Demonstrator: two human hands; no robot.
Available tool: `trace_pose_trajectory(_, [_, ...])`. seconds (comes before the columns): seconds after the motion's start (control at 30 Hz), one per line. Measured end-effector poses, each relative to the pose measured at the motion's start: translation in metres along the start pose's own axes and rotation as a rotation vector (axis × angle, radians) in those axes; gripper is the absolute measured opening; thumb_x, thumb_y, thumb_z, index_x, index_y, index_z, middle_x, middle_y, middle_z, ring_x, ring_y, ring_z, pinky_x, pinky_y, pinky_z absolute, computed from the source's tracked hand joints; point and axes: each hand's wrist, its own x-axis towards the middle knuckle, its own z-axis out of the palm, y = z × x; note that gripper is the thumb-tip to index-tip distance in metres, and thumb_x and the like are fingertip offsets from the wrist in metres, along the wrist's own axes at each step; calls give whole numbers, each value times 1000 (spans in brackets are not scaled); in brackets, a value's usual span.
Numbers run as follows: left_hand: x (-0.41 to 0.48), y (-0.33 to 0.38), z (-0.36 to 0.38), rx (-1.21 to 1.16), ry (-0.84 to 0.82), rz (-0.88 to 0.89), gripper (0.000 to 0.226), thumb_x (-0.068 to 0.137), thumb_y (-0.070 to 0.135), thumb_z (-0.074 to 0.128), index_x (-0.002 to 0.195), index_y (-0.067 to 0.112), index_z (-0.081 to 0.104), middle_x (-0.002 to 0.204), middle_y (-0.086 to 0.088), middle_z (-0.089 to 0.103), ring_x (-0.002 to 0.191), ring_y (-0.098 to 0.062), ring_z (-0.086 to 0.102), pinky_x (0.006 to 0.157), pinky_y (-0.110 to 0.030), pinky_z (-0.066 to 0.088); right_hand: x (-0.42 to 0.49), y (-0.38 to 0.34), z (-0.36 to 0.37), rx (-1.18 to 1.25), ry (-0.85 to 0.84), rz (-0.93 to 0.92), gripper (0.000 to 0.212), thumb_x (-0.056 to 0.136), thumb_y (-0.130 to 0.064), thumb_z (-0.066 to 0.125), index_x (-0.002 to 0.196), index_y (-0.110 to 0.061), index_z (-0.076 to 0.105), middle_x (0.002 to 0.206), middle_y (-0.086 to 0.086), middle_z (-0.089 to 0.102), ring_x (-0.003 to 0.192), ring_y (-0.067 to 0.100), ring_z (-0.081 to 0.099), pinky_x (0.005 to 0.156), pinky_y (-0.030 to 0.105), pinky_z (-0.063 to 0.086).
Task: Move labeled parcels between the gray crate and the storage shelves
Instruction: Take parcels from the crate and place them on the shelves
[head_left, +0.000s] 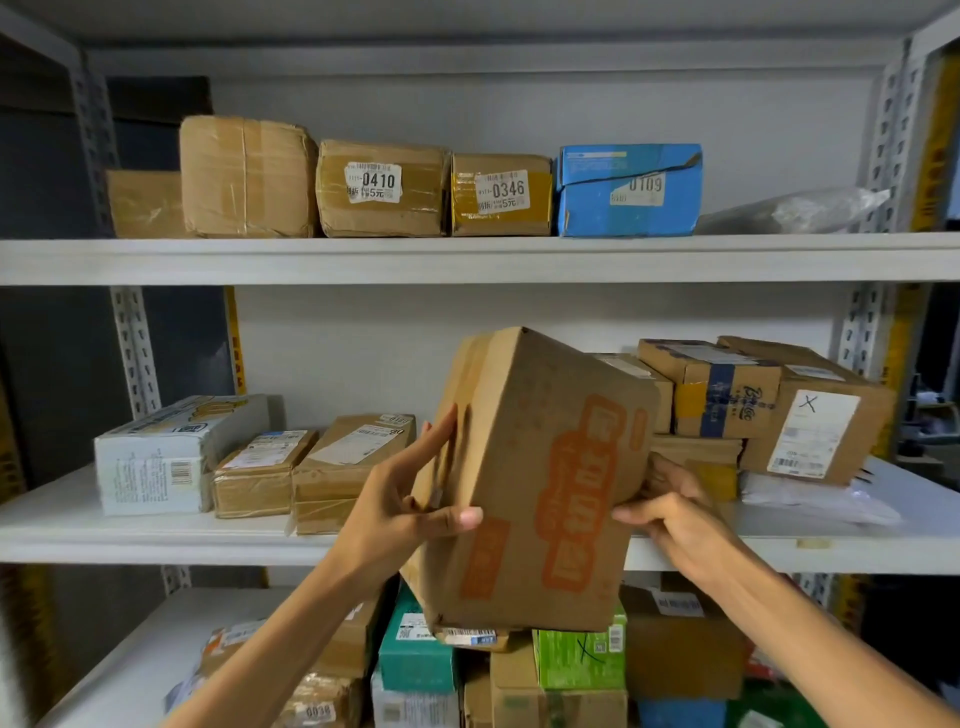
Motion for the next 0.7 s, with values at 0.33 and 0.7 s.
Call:
trace_pose_trajectory(0.33, [1, -23, -20, -629, 8, -340, 120, 25, 39, 99, 134, 23, 51, 107, -18, 70, 82, -30, 71, 61, -36, 60, -14, -36, 8, -223, -283, -38, 107, 38, -51, 92, 134, -28, 50, 124, 5, 67, 115, 25, 62, 99, 44, 47])
trace_pose_trajectory(0.7, [1, -27, -30, -618, 112, -486, 59, 83, 52, 45, 122, 11, 60, 113, -21, 68, 87, -33, 71, 69, -43, 60, -21, -37, 15, -422, -430, -198, 119, 41, -28, 96, 145, -24, 38, 140, -4, 54, 131, 15, 49, 109, 48, 40])
